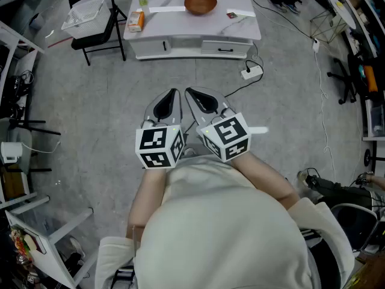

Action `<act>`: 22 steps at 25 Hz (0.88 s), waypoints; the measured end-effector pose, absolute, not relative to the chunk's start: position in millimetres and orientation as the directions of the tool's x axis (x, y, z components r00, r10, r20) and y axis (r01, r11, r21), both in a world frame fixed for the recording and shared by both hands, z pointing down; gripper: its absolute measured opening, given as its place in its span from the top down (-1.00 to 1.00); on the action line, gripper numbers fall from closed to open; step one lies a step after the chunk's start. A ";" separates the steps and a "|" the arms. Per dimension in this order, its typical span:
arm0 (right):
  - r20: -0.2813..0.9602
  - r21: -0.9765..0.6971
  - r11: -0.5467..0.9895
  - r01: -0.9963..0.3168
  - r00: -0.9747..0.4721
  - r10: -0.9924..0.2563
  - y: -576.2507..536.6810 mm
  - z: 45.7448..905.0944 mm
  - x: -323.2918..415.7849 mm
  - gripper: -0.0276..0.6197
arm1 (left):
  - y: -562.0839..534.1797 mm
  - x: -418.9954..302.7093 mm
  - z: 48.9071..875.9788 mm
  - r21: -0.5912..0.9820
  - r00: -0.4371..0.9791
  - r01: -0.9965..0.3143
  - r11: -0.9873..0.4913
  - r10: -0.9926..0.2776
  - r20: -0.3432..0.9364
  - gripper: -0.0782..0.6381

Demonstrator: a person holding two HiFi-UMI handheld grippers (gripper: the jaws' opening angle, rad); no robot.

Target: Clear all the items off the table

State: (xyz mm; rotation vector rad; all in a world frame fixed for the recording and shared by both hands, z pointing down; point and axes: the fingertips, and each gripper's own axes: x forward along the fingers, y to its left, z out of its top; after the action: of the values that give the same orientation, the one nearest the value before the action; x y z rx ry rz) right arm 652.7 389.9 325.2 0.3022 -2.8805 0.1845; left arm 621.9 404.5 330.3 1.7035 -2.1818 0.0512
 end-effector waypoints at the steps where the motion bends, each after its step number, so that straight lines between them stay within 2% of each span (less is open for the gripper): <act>1: 0.249 -0.098 0.971 -0.218 -0.950 -0.189 390.5 325.1 651.3 0.92 | 405.0 620.7 330.1 0.195 -0.200 -0.944 0.267 -0.930 0.309 0.76; 15: 0.258 -0.075 0.979 -0.191 -0.952 -0.166 406.3 324.3 634.1 0.92 | 416.9 608.4 326.5 0.206 -0.203 -0.941 0.269 -0.935 0.291 0.76; 22: 0.247 -0.117 0.981 -0.157 -0.961 -0.125 416.7 322.8 620.9 0.92 | 427.6 589.9 329.6 0.224 -0.234 -0.926 0.305 -0.926 0.295 0.76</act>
State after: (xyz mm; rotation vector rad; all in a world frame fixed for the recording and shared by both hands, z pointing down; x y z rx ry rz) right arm 620.9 416.7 322.8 0.2087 -2.8863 0.1984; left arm 589.9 427.6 329.6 1.6580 -2.2087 -0.0024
